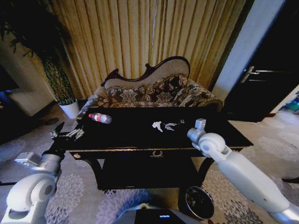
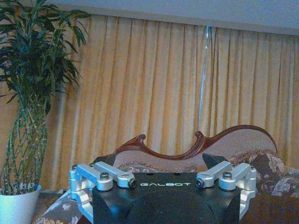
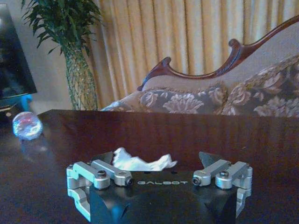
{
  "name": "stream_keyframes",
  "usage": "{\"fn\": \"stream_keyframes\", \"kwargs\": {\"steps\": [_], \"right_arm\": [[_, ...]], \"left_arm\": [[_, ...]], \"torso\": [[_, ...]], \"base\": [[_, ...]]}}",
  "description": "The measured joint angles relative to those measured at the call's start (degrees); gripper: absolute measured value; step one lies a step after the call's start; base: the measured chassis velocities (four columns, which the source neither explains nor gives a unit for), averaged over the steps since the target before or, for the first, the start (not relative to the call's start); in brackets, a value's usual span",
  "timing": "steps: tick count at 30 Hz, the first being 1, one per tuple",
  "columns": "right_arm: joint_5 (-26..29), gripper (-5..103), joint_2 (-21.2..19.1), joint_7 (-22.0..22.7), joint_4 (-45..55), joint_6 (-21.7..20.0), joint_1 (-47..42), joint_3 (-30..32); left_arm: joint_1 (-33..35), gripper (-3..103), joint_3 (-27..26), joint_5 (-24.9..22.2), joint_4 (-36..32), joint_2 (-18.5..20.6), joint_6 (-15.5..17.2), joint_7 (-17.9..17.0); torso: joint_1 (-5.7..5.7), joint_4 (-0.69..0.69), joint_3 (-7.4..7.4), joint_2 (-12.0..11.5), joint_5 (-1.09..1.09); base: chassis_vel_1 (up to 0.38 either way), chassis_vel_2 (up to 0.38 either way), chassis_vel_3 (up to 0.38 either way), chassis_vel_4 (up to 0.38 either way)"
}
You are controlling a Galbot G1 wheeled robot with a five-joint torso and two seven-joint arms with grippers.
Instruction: Move to the front of the table and place the trash on the table into the trash bin.
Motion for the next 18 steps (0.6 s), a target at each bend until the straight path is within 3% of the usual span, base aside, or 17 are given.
{"fn": "stream_keyframes", "kwargs": {"steps": [7,18], "right_arm": [[-0.2,100,2.8,1.3,-1.1,-0.5,1.9,-4.2],[-1.6,100,3.8,1.4,-3.3,-0.5,3.5,-6.4]], "left_arm": [[-0.1,100,0.2,0.0,0.7,0.2,-0.2,0.1],[0.0,100,0.0,0.0,1.1,0.1,-0.4,0.3]], "torso": [[0.00,0.01,0.00,0.0,0.00],[0.00,0.00,0.00,0.0,0.01]], "base": [[0.000,0.000,0.000,0.000],[0.000,0.000,0.000,0.000]]}}
